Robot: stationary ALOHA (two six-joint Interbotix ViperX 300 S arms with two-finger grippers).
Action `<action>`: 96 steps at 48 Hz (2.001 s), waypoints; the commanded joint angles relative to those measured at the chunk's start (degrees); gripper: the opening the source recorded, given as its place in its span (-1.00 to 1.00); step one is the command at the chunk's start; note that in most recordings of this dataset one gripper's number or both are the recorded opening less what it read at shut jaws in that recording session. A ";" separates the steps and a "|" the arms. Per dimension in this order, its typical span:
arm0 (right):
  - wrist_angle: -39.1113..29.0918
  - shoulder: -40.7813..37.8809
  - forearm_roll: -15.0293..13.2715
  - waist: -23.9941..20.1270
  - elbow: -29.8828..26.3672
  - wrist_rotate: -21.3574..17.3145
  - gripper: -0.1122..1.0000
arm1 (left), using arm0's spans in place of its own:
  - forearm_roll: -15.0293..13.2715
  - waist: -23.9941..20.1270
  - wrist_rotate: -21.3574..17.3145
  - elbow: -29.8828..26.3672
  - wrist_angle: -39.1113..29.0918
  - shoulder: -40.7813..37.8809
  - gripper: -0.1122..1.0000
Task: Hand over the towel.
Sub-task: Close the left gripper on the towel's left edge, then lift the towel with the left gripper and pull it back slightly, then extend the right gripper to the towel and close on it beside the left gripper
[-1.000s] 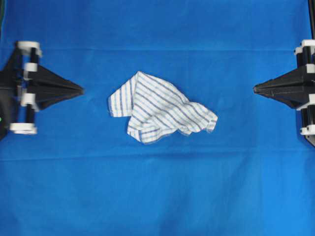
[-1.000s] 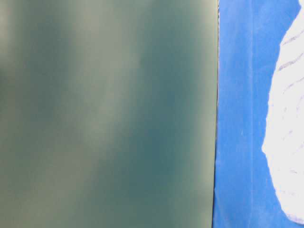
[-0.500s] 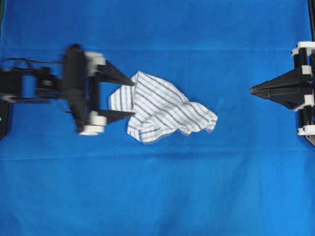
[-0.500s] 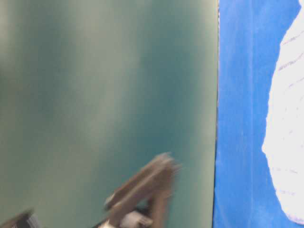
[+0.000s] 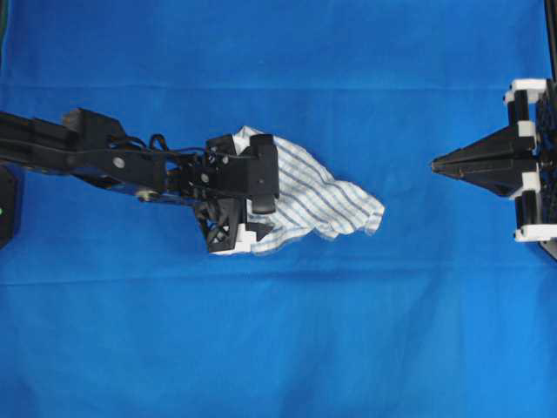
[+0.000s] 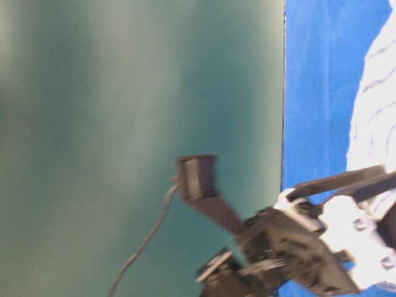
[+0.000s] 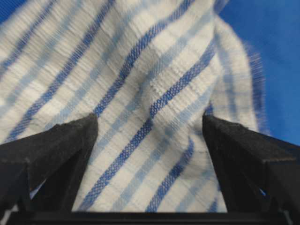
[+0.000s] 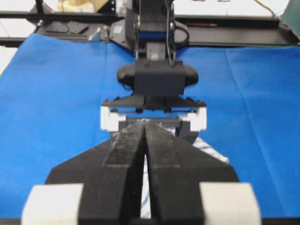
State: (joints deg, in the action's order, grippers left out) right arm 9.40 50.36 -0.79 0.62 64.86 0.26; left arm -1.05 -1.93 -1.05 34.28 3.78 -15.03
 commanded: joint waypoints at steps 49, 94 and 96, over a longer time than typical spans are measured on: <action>0.09 -0.70 -0.09 0.18 -1.67 0.18 -0.81 | -0.09 -0.53 -5.01 -3.69 -7.12 24.61 -0.69; 7.47 -13.36 -0.09 1.41 -7.82 0.09 -0.21 | -0.09 1.32 -5.10 -1.49 -0.53 34.72 -0.69; 8.53 -15.38 -0.09 1.58 -8.79 0.09 0.01 | -0.09 1.32 -5.10 -1.49 -0.53 34.72 -0.69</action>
State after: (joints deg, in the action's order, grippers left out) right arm 15.73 37.88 -0.88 1.67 58.80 0.35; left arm -0.97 -0.79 -6.06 33.57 2.72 18.98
